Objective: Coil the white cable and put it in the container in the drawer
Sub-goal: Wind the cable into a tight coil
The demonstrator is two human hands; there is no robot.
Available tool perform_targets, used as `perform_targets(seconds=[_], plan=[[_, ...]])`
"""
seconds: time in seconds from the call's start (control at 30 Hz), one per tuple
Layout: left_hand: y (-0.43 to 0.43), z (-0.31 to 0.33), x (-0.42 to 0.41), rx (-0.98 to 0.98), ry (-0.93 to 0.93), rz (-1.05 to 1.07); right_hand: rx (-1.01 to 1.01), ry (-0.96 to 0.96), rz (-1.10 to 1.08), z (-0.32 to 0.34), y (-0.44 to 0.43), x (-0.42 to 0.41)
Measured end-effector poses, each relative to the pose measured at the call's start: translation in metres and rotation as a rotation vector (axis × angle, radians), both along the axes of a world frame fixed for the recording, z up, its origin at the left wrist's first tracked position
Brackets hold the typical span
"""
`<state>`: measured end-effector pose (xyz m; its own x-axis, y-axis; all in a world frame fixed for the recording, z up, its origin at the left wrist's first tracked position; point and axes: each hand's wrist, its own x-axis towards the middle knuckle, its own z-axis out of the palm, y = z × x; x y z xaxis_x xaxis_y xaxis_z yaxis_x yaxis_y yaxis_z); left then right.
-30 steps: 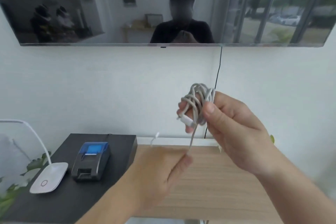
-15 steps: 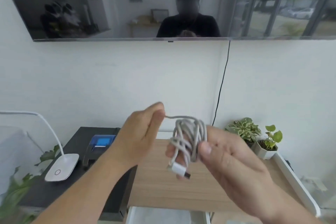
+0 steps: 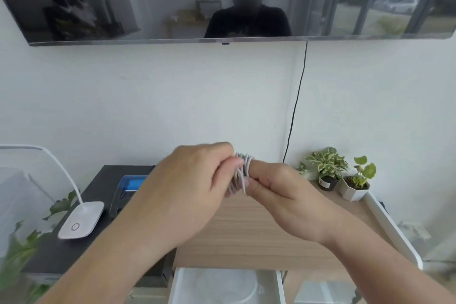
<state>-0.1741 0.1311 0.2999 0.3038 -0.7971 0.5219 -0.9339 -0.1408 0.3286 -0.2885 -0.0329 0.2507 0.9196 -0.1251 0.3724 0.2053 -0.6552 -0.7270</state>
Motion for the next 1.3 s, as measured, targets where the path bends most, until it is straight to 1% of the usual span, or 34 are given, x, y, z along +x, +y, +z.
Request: perform_targets(seconds=[0.07,0.23,0.3,0.37,0.47,0.53,0.63,0.7,0.87,1.0,1.17,1.23,1.3], plan=[[-0.004,-0.003,0.013,-0.004,0.024,-0.027,0.068,0.065,0.08,-0.001,0.005,-0.007],[-0.012,-0.039,0.034,0.048,0.298,-0.287,0.049,0.162,0.104,-0.004,0.007,-0.013],[-0.016,-0.056,0.035,-0.009,0.424,-0.355,0.061,0.154,0.066,-0.008,0.008,-0.013],[-0.018,-0.068,0.034,-0.099,0.485,-0.359,0.069,0.135,0.051,-0.012,0.012,-0.013],[-0.019,-0.077,0.034,-0.22,0.447,-0.351,0.165,0.117,0.08,-0.013,0.013,-0.014],[-0.017,-0.079,0.034,-0.266,0.433,-0.355,0.208,0.126,0.09,-0.011,0.011,-0.015],[-0.014,-0.076,0.032,-0.275,0.456,-0.35,0.11,0.158,0.061,-0.009,0.009,-0.017],[-0.012,-0.073,0.029,-0.265,0.396,-0.371,0.088,0.144,0.025,-0.009,0.008,-0.016],[0.0,-0.063,0.019,-0.135,0.172,-0.373,0.312,0.113,0.106,0.0,0.004,-0.016],[0.013,-0.059,0.013,-0.037,0.134,-0.395,0.408,0.108,0.212,0.003,0.005,-0.015],[0.011,-0.056,0.011,-0.14,0.129,-0.378,0.38,0.094,0.188,0.004,0.008,-0.015],[0.01,-0.056,0.012,-0.117,0.087,-0.37,0.344,0.098,0.177,0.007,0.008,-0.015],[0.012,-0.056,0.014,-0.058,0.004,-0.347,0.298,0.104,0.159,0.009,0.006,-0.015]])
